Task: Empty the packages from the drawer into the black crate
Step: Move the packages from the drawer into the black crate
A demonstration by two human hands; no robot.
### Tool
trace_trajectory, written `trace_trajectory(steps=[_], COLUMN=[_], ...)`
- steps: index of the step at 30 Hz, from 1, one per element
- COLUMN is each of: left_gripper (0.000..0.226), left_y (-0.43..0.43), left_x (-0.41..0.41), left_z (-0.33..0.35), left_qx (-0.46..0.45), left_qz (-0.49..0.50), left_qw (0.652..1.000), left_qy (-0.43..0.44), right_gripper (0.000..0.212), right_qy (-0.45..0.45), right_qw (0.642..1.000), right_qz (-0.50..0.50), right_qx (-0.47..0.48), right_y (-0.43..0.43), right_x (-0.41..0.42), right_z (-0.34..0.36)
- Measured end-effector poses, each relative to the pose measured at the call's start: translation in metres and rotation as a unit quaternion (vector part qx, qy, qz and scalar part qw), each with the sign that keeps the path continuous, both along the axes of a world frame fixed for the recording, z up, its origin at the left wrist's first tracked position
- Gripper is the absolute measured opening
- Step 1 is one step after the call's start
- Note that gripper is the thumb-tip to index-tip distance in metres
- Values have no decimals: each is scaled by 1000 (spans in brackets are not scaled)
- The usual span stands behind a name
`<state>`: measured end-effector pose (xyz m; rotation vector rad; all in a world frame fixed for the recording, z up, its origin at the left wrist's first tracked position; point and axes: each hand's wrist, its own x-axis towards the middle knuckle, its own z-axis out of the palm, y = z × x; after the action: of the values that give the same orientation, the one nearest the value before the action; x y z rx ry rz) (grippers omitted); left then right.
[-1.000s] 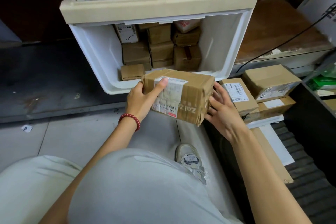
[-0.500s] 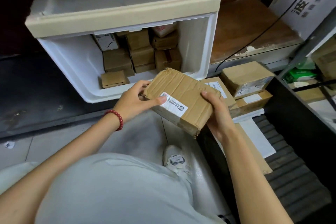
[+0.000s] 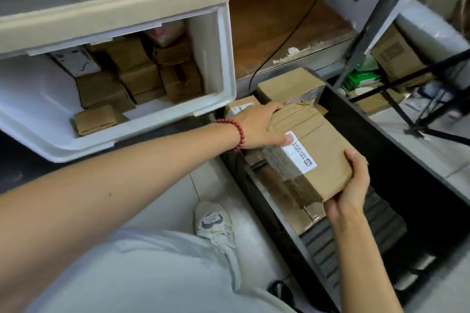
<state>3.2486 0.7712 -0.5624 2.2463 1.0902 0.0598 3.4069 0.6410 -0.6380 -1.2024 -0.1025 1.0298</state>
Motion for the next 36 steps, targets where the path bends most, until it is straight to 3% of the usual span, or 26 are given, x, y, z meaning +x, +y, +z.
trace_trajectory(steps=[5,8,11,14,22,24,27,29,36], left_gripper=[80,78,66,65,67,69,71,71,75], left_y=[-7,-14,-17,-13,-14,-13,-8,-4,10], left_x=[21,10,-6,-20,-26,-32,-51,-68,-156], left_z=[-31,-46,-53,-54,-53,-48,-37,-30,-23], left_qx=[-7,46,188,247,174,179,189,198,158], left_qz=[-50,-68,-83,-90,-52,-44,-14,20,164], left_qw=[996,987,959,936,944,943,946,946,918], left_qy=[73,137,197,235,274,277,264,257,324], right_gripper=[77,50,25,35,41,50,59,63,63], right_qy=[-23,-57,-131,-172,-225,-286,-478,-557,-651], right_qw=[994,986,970,960,937,911,820,776,697], right_qz=[-30,2,32,54,48,61,58,106,278], right_qx=[-98,-159,-200,-216,-263,-290,-310,-276,-113], right_y=[-13,-15,-10,-1,14,11,16,30,92], right_x=[4,-2,-12,-19,-23,-23,-25,-35,-98], right_z=[-28,-39,-41,-38,-35,-30,-17,-4,26])
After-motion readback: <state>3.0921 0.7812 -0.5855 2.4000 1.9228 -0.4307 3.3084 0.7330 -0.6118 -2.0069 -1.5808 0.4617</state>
